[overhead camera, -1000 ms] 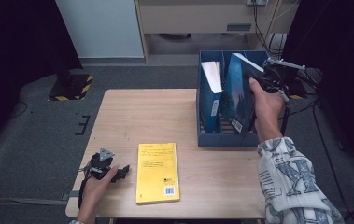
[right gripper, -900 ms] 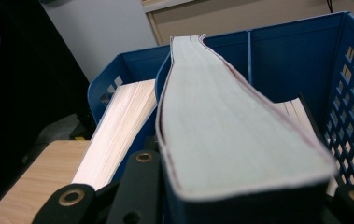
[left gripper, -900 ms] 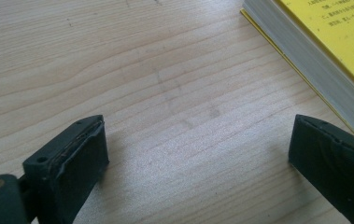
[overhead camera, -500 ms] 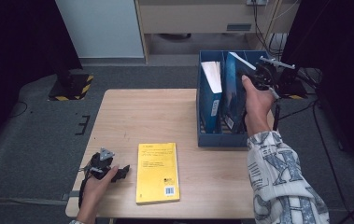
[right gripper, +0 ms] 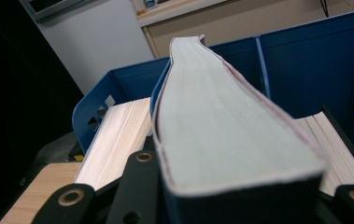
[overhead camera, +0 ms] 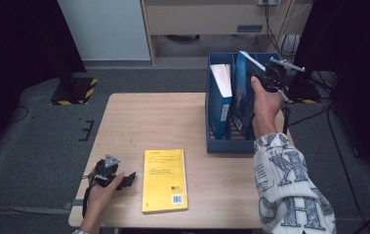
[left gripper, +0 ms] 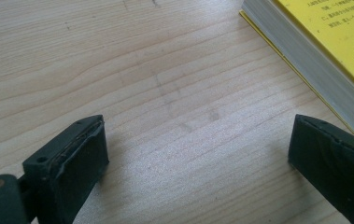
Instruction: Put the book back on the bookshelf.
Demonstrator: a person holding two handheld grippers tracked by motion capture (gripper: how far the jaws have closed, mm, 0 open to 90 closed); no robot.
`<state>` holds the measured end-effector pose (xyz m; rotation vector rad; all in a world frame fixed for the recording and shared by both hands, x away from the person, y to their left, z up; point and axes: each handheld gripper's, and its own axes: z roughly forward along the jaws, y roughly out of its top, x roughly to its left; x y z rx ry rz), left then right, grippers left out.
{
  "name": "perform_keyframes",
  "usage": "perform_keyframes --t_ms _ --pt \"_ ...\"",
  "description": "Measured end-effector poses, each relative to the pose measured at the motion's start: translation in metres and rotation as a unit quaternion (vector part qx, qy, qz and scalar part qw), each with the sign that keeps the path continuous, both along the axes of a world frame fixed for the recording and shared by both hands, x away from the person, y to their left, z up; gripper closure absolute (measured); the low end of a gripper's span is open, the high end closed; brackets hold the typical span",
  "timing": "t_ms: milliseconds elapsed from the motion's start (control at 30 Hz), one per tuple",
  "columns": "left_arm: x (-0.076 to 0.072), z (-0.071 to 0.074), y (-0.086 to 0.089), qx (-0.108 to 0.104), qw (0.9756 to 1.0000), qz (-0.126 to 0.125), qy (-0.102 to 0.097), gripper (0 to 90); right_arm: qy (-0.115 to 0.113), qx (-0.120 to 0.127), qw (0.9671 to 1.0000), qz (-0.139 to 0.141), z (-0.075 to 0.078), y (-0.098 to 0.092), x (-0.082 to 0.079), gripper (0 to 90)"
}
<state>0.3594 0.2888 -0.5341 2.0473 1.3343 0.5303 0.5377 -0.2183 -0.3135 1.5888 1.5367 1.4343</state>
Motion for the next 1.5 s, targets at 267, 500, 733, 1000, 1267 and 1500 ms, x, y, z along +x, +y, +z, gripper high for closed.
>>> perform_keyframes --t_ms 267,500,733,1000,1267,1500 --pt "0.000 0.000 0.000 -0.001 1.0000 0.002 0.000 4.1 -0.004 -0.008 1.0000 -0.001 -0.006 0.002 0.004 73.2" --pt "0.000 0.001 0.000 -0.004 1.0000 0.006 0.002 4.1 -0.002 -0.007 1.0000 -0.003 -0.014 0.000 0.005 73.2" --pt "0.001 0.001 0.004 -0.003 0.9999 0.013 0.003 5.6 -0.002 -0.009 1.0000 -0.003 -0.015 0.002 0.007 73.2" --pt "0.000 0.001 0.004 -0.007 0.9999 0.015 0.001 5.4 -0.001 -0.011 0.9999 -0.005 -0.021 0.004 0.008 73.2" --pt "0.001 0.001 0.005 -0.005 0.9999 0.014 0.001 5.3 0.001 -0.011 0.9999 -0.007 -0.027 0.004 0.008 73.2" --pt "0.001 0.001 0.005 -0.004 0.9999 0.013 0.001 5.3 0.005 -0.013 0.9999 -0.005 -0.032 0.005 0.009 73.2"
